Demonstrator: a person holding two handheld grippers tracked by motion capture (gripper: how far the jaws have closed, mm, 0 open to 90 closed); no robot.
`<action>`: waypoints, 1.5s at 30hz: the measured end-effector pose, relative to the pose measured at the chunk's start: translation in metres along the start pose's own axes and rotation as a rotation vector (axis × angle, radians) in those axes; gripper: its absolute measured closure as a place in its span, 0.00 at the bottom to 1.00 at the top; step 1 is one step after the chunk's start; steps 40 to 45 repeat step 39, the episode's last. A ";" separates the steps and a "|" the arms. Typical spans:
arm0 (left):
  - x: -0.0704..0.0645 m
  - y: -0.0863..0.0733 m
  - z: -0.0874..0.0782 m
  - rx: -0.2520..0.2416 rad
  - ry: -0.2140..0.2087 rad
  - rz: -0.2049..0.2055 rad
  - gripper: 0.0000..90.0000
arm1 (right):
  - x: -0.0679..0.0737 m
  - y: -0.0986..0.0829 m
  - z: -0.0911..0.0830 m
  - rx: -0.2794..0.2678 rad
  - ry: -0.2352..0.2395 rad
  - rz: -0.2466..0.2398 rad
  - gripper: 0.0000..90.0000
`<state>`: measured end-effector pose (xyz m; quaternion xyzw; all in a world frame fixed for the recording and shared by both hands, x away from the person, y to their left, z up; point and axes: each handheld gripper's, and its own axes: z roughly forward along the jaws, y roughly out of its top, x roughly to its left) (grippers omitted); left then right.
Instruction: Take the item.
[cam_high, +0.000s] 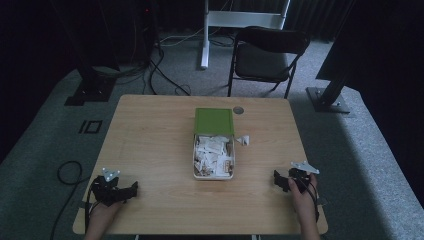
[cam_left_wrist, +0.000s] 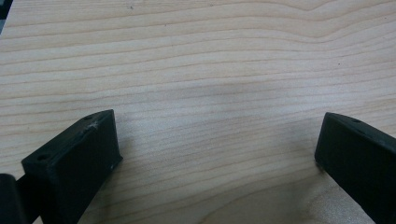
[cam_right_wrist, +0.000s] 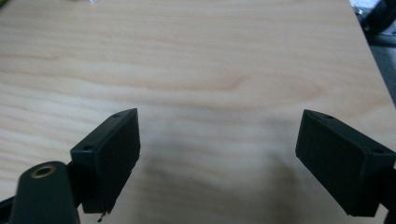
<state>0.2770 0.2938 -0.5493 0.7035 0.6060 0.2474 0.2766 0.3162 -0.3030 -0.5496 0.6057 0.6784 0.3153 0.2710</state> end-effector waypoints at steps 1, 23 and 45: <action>0.000 0.000 0.000 0.000 0.000 0.000 0.01 | -0.001 -0.002 -0.001 0.003 0.002 0.010 0.15; 0.000 0.000 0.000 0.000 0.000 0.000 0.01 | 0.002 -0.025 -0.021 0.041 -0.003 0.007 0.14; 0.000 0.000 0.000 0.000 0.000 0.000 0.01 | 0.003 -0.026 -0.022 0.041 -0.003 0.009 0.14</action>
